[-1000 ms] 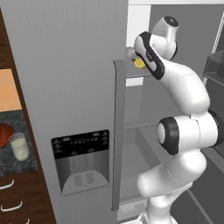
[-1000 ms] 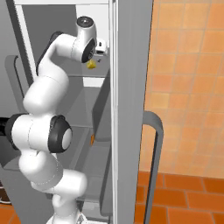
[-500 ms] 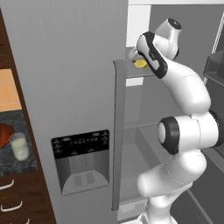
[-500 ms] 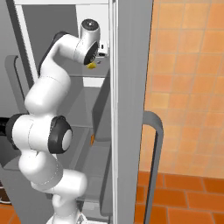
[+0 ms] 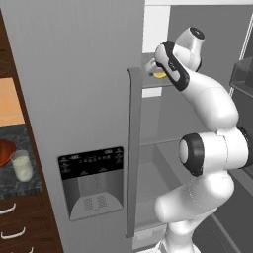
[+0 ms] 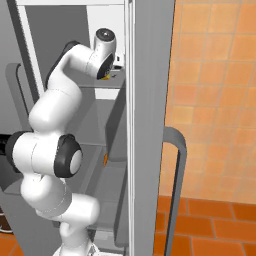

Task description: Grab a lemon wedge from the fridge and one ice cube from the ice bowl, and put them in the glass of lemonade.

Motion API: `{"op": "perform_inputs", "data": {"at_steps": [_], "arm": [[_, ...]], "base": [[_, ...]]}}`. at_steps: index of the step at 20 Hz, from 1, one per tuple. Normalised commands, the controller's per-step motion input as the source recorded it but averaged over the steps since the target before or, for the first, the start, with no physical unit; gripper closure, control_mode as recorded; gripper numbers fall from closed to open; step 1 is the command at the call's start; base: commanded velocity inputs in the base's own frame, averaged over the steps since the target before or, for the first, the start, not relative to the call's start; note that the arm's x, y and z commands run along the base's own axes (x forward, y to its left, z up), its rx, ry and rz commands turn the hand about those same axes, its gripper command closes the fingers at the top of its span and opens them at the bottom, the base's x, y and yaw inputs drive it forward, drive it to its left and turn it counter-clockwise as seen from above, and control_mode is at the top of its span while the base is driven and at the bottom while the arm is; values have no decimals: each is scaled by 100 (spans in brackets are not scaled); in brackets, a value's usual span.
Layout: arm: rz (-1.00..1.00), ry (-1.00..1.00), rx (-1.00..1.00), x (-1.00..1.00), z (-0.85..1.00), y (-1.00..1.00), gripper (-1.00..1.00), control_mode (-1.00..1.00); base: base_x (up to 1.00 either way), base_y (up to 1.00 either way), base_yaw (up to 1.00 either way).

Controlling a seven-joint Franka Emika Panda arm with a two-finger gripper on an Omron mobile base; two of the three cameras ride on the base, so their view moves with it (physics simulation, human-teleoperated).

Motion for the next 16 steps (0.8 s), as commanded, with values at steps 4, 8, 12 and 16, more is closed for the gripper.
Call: {"op": "perform_inputs", "data": {"at_steps": [4,8,12,16], "arm": [[0,6,0,0,-2,0,100,-100],[0,-4,0,-21,0,0,100,-100],[5,-14,0,-100,0,0,100,-100],[0,-9,0,-100,0,12,100,-100]], "base": [[0,0,0],[0,0,0],[0,0,0],[0,0,0]]}}
